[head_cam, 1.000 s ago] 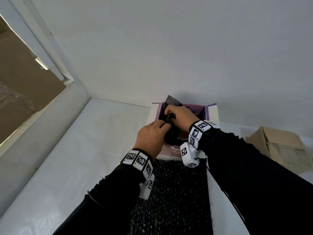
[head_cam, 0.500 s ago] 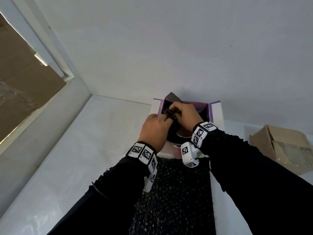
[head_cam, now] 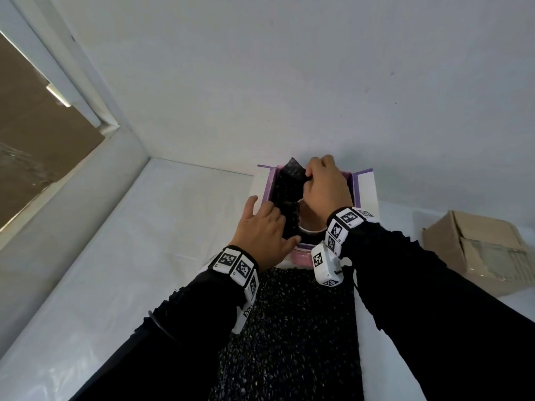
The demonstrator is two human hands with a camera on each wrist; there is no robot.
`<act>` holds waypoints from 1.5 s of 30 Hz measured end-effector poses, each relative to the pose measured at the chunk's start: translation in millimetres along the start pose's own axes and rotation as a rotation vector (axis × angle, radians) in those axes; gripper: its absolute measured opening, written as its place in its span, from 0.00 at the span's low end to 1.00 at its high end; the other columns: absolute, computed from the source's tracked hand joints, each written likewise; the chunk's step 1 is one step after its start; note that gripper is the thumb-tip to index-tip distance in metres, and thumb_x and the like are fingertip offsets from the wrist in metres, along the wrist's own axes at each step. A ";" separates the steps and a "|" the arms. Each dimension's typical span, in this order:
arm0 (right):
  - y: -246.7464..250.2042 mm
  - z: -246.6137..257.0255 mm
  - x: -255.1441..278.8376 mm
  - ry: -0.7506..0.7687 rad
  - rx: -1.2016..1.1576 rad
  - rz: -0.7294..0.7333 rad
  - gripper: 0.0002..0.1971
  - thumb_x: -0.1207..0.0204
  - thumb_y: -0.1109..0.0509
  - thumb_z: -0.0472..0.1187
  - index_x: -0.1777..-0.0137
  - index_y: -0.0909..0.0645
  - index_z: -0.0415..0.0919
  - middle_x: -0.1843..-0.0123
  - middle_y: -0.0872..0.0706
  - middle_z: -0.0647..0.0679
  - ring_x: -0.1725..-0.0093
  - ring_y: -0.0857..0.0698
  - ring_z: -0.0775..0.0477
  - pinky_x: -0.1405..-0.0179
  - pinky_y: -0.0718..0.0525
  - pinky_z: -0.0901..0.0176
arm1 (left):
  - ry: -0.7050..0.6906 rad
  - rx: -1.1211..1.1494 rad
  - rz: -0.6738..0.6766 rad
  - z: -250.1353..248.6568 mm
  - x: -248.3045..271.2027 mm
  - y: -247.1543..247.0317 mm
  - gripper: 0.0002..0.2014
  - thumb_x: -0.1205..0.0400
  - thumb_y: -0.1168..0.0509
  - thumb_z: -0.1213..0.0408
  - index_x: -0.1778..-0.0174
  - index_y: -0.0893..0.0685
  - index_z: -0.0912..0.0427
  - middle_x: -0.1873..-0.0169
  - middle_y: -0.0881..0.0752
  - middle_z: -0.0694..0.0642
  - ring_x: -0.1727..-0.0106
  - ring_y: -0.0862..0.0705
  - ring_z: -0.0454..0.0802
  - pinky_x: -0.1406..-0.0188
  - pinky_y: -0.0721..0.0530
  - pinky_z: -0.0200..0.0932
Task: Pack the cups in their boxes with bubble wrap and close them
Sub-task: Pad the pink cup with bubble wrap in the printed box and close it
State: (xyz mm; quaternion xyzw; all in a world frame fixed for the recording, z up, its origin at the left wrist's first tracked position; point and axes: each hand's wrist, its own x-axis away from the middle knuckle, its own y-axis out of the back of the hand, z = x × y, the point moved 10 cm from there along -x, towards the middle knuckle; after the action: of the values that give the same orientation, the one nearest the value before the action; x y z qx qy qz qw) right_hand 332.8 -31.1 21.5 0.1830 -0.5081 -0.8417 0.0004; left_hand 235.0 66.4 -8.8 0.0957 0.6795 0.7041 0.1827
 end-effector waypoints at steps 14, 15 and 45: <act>-38.7 -8.2 11.4 -0.100 -0.292 0.263 0.23 0.28 0.37 0.27 0.34 0.18 0.42 0.39 0.12 0.43 0.40 0.13 0.44 0.35 0.19 0.49 | 0.069 -0.083 0.047 -0.2 2.2 -6.3 0.36 0.19 0.60 0.38 0.49 0.11 0.57 0.44 0.17 0.48 0.23 0.36 0.52 0.22 0.64 0.68; -41.6 -1.0 13.2 -0.046 -0.267 0.310 0.26 0.29 0.37 0.27 0.31 0.19 0.44 0.37 0.13 0.44 0.38 0.15 0.45 0.33 0.20 0.49 | 0.072 -0.083 0.060 0.5 1.7 -7.9 0.36 0.19 0.61 0.38 0.49 0.11 0.57 0.46 0.15 0.48 0.22 0.37 0.52 0.23 0.65 0.69; -23.3 34.8 63.0 0.397 0.168 0.422 0.11 0.21 0.32 0.41 0.45 0.13 0.55 0.39 0.16 0.64 0.30 0.33 0.45 0.35 0.35 0.45 | -0.005 -0.050 -0.031 1.4 31.0 5.4 0.23 0.22 0.44 0.37 0.55 0.20 0.54 0.58 0.15 0.50 0.29 0.27 0.60 0.22 0.50 0.70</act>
State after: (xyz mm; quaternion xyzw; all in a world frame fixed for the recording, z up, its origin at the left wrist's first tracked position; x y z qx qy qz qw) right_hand 267.5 -1.8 -3.3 0.2339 -0.5927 -0.7257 0.2594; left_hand 206.6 79.6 -6.9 0.0825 0.6627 0.7176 0.1977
